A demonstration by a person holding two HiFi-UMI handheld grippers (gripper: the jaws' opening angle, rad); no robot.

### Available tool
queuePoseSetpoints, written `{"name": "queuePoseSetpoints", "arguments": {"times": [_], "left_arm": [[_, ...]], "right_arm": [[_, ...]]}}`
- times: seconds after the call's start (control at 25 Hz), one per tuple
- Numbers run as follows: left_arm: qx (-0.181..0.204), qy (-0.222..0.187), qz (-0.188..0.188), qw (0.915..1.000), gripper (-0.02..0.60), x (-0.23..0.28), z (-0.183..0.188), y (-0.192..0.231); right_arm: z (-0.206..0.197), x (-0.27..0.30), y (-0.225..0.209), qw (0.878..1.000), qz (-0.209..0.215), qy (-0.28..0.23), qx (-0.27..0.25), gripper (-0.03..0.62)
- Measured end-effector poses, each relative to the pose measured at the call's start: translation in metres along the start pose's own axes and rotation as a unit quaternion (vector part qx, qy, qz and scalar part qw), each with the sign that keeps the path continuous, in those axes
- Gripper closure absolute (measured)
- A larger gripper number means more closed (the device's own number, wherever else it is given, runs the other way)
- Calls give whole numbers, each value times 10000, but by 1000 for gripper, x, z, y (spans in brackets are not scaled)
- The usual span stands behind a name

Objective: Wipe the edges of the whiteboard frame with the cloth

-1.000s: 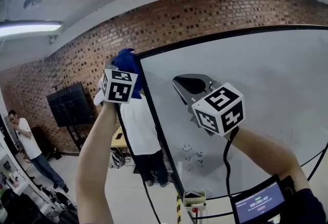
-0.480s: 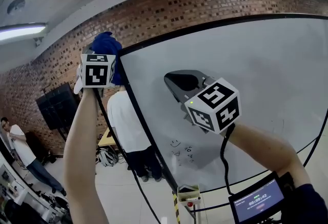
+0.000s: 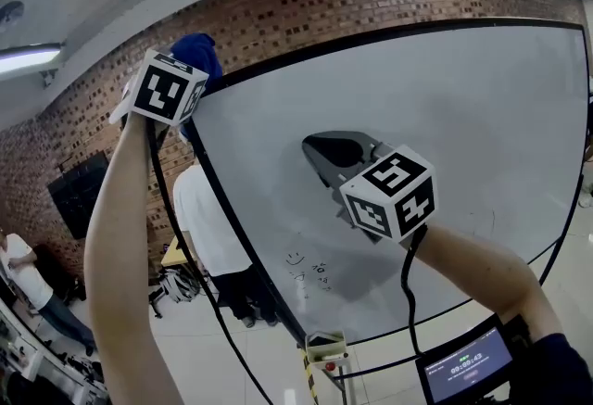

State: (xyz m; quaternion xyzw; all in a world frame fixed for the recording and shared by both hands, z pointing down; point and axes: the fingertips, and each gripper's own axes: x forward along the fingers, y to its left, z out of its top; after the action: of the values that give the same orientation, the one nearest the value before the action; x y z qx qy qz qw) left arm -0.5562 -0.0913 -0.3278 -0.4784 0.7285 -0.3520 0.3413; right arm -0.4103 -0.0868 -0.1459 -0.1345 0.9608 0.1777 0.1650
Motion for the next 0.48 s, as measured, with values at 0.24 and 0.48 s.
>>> {"name": "queuePoseSetpoints", "arguments": {"times": [0.24, 0.48], "left_arm": [[-381, -348, -299, 9982, 451, 8, 34, -23], [-614, -521, -345, 9962, 451, 6, 59, -42]], "right_arm": [[-13, -22, -17, 9994, -276, 55, 176, 583], [-25, -48, -31, 9983, -436, 156, 363, 583]]}}
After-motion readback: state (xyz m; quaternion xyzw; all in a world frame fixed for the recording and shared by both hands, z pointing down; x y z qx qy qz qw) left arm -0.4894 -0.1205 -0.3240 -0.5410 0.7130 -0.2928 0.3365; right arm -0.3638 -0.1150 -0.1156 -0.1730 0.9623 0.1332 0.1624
